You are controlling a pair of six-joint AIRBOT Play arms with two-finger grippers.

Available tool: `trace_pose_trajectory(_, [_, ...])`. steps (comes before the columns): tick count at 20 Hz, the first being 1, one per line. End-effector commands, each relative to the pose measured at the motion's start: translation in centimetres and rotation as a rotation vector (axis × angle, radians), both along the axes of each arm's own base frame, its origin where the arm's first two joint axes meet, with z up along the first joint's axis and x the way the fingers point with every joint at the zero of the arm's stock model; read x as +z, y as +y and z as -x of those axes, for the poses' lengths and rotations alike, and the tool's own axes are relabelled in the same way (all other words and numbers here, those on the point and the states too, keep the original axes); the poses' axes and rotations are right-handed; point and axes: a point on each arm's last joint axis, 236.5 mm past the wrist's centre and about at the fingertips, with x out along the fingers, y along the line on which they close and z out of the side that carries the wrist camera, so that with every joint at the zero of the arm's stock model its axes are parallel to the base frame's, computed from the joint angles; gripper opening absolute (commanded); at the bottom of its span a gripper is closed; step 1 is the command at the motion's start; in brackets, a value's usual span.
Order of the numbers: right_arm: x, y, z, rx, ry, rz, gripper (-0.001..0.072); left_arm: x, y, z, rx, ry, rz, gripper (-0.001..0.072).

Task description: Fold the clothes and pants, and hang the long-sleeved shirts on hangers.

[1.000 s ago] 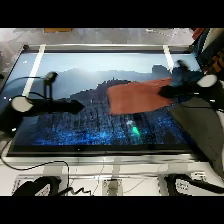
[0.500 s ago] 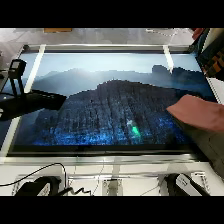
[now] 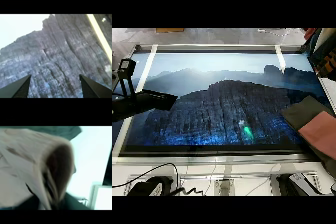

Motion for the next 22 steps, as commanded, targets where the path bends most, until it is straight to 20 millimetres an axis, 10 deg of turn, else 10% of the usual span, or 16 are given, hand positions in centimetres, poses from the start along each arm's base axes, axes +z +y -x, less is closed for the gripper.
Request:
trace_pose_trajectory(1, [0.3, -1.3, 1.0, -0.106, -0.05, 0.051, 0.0633, 0.0, 0.0, 0.0, 0.002, -0.001, 0.0, 0.0696])
trace_pose_trajectory(4, [0.2, -1.3, -0.5, -0.088, -0.111, 0.046, 0.0547, 0.0, 0.0, 0.0, 0.002, -0.001, 0.0, 0.0696])
trace_pose_trajectory(7, [0.2, -0.9, -5.1, -0.011, -0.273, 0.023, 0.0025, 0.0, 0.0, 0.0, 0.002, -0.001, 0.0, 0.0696])
trace_pose_trajectory(10, [-0.5, 2.3, -12.9, 0.288, -0.381, -0.039, 0.0023, 0.0, 0.0, 0.0, 0.001, -0.001, 0.0, 0.0696])
trace_pose_trajectory(15, [-3.3, 17.3, -24.6, 0.994, -0.318, -0.183, 0.0022, 0.0, 0.0, 0.0, 0.002, -0.001, 0.0, 0.0696])
trace_pose_trajectory(22, [-2.3, 36.5, -30.2, 1.742, -0.245, 0.007, 0.0023, 0.0, 0.0, 0.0, 0.002, -0.001, 0.0, 0.0696])
